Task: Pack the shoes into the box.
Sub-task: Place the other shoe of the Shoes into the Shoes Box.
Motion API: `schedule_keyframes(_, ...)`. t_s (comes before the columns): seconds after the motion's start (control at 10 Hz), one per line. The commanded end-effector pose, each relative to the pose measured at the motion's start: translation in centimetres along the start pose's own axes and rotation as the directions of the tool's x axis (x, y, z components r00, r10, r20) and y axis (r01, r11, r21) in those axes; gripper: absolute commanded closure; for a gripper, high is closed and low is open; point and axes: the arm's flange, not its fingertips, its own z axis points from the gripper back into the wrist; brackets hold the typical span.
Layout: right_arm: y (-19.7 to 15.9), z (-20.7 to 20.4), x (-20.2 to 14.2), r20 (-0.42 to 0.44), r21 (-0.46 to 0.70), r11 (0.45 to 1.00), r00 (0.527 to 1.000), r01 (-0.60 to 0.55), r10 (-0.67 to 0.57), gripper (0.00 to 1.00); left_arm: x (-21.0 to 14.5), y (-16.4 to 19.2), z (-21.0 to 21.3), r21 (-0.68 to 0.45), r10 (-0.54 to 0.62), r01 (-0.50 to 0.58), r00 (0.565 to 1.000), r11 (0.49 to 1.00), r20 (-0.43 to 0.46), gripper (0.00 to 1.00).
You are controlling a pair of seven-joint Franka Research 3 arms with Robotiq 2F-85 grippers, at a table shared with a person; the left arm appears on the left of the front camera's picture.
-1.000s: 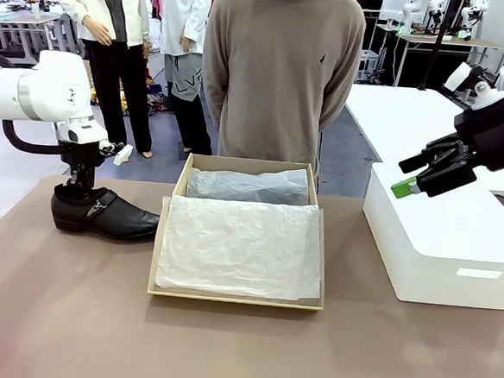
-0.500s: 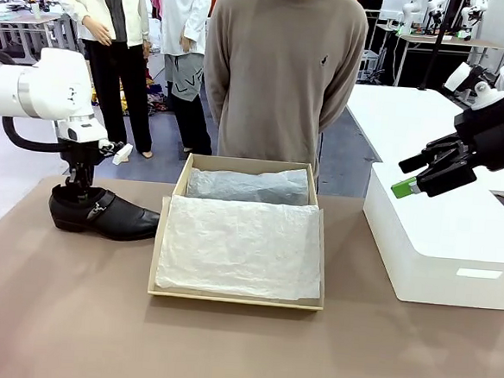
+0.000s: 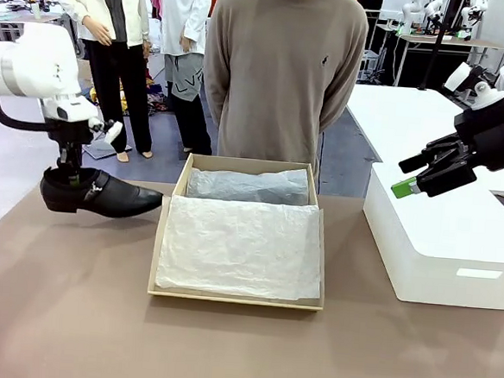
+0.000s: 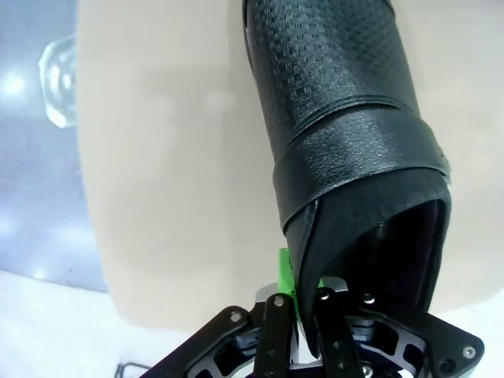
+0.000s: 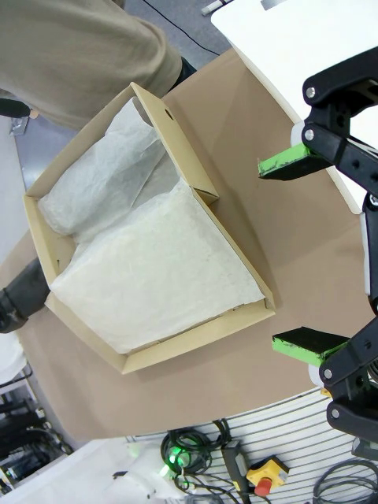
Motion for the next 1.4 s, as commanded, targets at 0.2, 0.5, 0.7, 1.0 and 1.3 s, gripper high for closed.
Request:
schedule_keyframes(0.2,-0.3,-0.3,0.0,0.034,0.012,1.0,0.999,-0.021,0.021,0.0,0.1,-1.0,5.8,-0.06,0.379,-0.379,0.925,0.923,-0.012,1.0)
schedule_keyframes(0.5,-0.3,-0.3,0.0,0.034,0.012,1.0,0.999,-0.021,0.021,0.0,0.5,-2.9,8.3,-0.072,0.517,-0.513,0.855,0.855,0.049,1.0)
schedule_keyframes(0.7,-0.3,-0.3,0.0,0.034,0.012,1.0,0.999,-0.021,0.021,0.0,1.1,-4.0,9.4,-0.027,0.53,-0.53,0.847,0.848,0.042,1.0)
schedule_keyframes(1.0,-0.3,-0.3,0.0,0.034,0.012,1.0,0.999,-0.021,0.021,0.0,0.3,-2.6,8.4,-0.061,0.521,-0.518,0.853,0.853,0.033,1.0)
schedule_keyframes(1.3,-0.3,-0.3,0.0,0.034,0.012,1.0,0.999,-0.021,0.021,0.0,0.7,-2.5,7.9,-0.067,0.529,-0.527,0.848,0.847,0.026,1.0)
